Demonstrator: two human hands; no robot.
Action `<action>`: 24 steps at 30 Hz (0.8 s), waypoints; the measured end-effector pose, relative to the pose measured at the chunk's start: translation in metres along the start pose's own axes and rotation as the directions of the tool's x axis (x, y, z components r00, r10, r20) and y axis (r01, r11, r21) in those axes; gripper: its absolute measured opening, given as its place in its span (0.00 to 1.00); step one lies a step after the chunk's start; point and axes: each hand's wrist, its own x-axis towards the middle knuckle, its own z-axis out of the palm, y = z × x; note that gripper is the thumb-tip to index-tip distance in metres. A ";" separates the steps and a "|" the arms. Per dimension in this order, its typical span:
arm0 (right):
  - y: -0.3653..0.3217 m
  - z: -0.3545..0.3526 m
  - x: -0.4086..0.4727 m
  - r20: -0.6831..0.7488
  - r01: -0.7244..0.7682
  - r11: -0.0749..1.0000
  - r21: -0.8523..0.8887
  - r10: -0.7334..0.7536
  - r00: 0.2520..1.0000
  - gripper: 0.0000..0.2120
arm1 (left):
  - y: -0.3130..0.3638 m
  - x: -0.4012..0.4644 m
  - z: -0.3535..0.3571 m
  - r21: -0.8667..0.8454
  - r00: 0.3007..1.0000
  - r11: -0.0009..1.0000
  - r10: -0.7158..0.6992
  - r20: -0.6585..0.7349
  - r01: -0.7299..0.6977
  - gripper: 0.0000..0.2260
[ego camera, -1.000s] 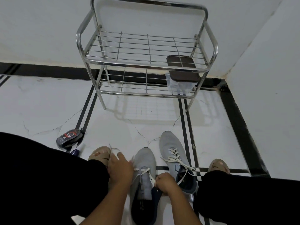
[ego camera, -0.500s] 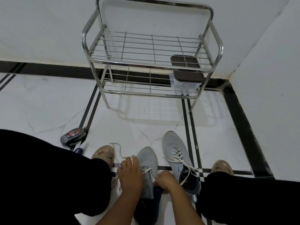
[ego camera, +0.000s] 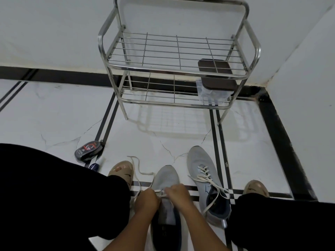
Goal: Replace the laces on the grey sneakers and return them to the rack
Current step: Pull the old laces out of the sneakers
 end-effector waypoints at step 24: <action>-0.012 -0.051 0.018 -0.141 -0.173 0.884 0.435 0.256 0.956 0.09 | 0.000 0.001 0.002 -0.182 0.995 0.979 0.097 0.039 -0.088 0.12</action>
